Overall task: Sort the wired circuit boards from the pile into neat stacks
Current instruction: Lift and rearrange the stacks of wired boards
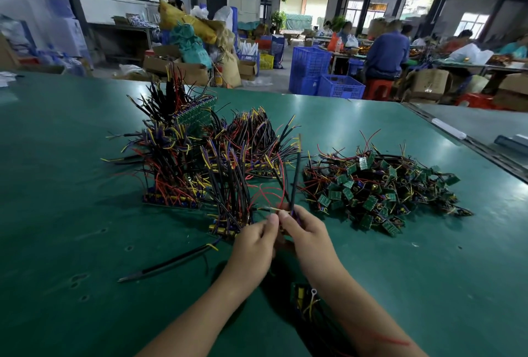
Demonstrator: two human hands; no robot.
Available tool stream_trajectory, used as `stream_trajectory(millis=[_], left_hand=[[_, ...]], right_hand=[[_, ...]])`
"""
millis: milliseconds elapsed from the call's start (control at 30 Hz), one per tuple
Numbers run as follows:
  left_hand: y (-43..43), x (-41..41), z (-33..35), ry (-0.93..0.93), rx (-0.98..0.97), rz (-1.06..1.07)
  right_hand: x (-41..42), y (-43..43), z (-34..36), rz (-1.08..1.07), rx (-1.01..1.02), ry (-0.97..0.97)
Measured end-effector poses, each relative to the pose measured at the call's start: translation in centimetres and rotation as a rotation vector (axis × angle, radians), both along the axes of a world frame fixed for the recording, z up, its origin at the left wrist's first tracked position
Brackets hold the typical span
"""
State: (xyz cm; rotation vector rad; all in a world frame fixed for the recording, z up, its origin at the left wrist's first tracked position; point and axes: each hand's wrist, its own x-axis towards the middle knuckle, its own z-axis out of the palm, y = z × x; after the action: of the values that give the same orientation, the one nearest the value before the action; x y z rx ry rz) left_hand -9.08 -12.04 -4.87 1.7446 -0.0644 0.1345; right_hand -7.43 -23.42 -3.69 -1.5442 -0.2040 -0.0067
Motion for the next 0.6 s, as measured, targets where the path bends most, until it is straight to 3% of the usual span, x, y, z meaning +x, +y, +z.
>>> stream_trajectory(millis=[100,300,600], left_hand=[[-0.3,-0.8,0.2,-0.053,0.095,-0.117],[-0.1,-1.9,0.5,-0.114,0.492,-0.393],[0.0,-1.8,0.3,-0.189,0.486,-0.376]], right_hand=[[0.2,-0.1,-0.1,-0.053,0.123,0.111],[1.5,-0.8,-0.2,-0.175,0.227,0.190],[1.5,-1.4,0.2,-0.217,0.184,0.174]])
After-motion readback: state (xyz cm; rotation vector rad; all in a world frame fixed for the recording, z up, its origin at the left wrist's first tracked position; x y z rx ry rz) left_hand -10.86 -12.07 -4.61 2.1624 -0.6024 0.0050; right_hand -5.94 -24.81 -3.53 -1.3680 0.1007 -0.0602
